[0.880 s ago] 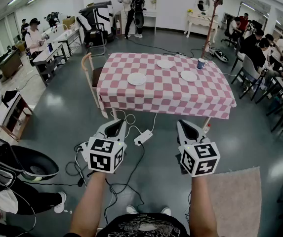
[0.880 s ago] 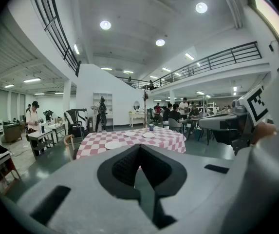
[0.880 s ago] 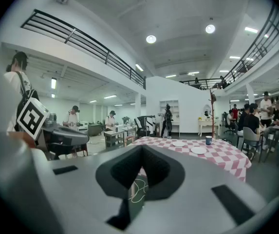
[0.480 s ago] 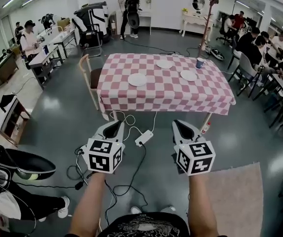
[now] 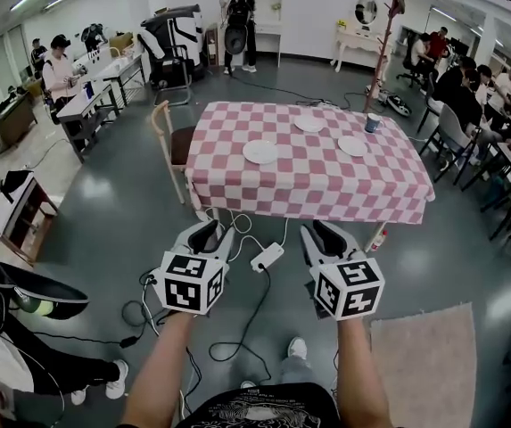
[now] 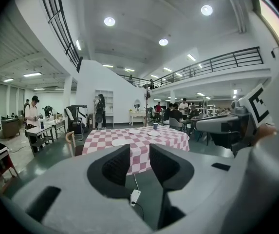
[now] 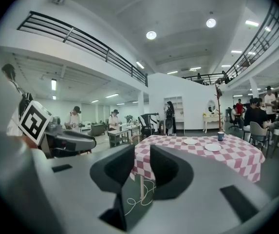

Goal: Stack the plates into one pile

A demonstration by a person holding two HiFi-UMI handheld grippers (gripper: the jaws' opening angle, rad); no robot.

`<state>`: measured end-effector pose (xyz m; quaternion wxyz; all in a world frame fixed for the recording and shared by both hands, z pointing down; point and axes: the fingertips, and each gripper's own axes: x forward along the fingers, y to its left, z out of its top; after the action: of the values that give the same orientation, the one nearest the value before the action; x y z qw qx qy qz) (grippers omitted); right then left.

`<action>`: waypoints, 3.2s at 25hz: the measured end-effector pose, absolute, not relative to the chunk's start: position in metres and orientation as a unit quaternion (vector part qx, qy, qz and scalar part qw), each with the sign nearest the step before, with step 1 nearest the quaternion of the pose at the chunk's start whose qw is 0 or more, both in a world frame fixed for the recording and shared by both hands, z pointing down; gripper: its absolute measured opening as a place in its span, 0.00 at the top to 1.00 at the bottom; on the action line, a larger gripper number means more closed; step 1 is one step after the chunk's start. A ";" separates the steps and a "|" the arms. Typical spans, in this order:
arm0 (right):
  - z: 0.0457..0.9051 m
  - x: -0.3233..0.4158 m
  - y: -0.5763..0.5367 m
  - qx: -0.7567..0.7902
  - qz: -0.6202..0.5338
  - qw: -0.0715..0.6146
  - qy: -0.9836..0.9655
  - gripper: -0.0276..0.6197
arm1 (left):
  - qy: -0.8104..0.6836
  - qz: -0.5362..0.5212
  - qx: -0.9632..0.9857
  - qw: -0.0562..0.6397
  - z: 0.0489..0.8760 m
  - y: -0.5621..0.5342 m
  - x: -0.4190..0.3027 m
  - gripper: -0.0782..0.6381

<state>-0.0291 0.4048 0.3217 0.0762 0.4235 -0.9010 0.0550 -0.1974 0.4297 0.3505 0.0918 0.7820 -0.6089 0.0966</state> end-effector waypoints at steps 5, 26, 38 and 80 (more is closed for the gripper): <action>0.321 -0.034 0.376 0.410 0.057 0.074 -0.907 0.70 | -0.619 0.093 0.774 0.088 0.346 0.400 -0.203 0.69; 0.340 -0.046 0.081 0.337 0.079 0.101 -0.933 0.51 | -0.664 0.094 0.732 0.120 0.358 0.130 -0.208 0.49; 0.348 -0.048 0.022 0.306 0.090 0.102 -0.942 0.46 | -0.692 0.099 0.705 0.123 0.356 0.085 -0.212 0.48; 0.488 -0.170 -0.149 0.331 0.273 0.226 -0.875 0.44 | -0.485 0.150 0.803 0.312 0.500 -0.135 -0.319 0.48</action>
<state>-0.1704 -0.1490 0.4876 0.2258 0.3307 -0.8748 0.2727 -0.3194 -0.1348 0.5002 0.3122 0.8032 -0.4848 0.1497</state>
